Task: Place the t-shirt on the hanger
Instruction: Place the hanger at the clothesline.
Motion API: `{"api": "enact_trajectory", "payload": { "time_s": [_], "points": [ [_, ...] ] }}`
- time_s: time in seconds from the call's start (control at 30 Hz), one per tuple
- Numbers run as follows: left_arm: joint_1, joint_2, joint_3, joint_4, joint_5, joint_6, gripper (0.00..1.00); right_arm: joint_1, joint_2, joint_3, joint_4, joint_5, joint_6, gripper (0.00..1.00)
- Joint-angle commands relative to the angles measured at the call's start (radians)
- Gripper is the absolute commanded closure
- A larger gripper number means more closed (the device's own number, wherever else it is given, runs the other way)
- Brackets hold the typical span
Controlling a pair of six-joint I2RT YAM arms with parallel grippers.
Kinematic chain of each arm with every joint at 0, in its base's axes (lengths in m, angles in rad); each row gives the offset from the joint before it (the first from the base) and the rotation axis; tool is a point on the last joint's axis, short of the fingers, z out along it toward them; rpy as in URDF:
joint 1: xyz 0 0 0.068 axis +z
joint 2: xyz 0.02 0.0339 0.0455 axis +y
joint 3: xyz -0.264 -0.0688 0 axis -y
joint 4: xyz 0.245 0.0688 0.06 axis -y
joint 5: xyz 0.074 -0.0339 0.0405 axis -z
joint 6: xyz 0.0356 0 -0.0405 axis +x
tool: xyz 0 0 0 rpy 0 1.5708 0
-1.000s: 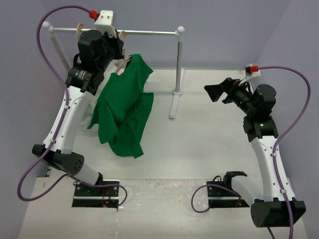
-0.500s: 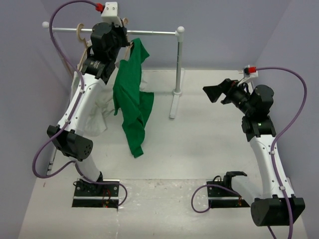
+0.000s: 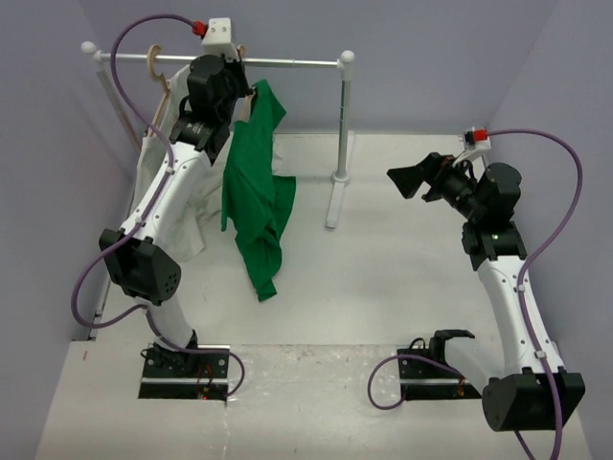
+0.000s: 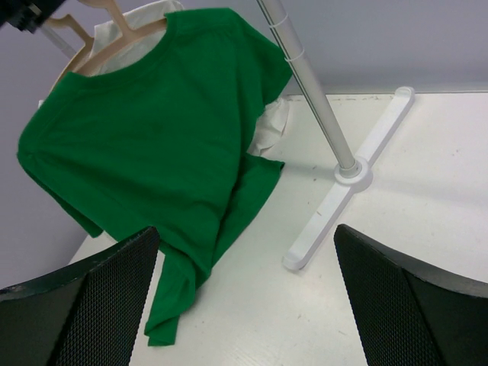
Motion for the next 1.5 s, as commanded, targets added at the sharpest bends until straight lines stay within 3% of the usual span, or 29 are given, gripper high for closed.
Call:
{"api": "enact_trajectory", "payload": {
  "time_s": [0.0,0.33,0.37,0.43,0.5,0.63,0.83,1.03,1.17,1.23,1.47],
  "points": [
    [0.023,-0.053,-0.101,0.163,0.004,-0.042,1.0,-0.005,-0.002,-0.004,0.066,-0.023,0.014,0.01],
    [0.044,-0.099,-0.237,0.199,0.071,-0.095,1.0,-0.005,-0.003,-0.013,0.074,-0.033,0.021,0.01],
    [0.045,-0.103,-0.237,0.181,0.069,-0.101,0.88,-0.005,-0.002,-0.013,0.072,-0.034,0.021,0.01],
    [0.046,-0.121,-0.241,0.153,0.059,-0.112,0.53,-0.004,-0.004,-0.012,0.069,-0.037,0.022,0.01],
    [0.046,-0.141,-0.254,0.117,0.046,-0.132,0.01,-0.005,-0.007,-0.011,0.063,-0.034,0.021,0.01],
    [0.047,-0.244,-0.303,0.0,0.022,-0.174,0.0,-0.005,-0.024,-0.011,0.045,-0.024,0.014,0.01],
    [0.045,-0.594,-0.646,-0.03,-0.05,-0.231,0.0,-0.005,-0.074,-0.003,-0.118,0.131,-0.042,0.01],
    [0.046,-0.818,-0.85,-0.13,-0.088,-0.223,0.0,0.078,-0.179,0.006,-0.267,0.49,-0.119,0.01],
    [0.042,-0.897,-0.866,-0.282,-0.123,-0.222,0.0,0.327,-0.246,0.032,-0.366,0.872,-0.193,0.01],
    [0.042,-0.933,-0.875,-0.331,-0.114,-0.219,0.0,0.384,-0.254,0.061,-0.441,0.958,-0.2,0.01],
    [0.042,-1.078,-0.889,-0.483,-0.157,-0.146,0.0,0.395,-0.341,0.093,-0.608,0.889,-0.189,0.01]
  ]
}}
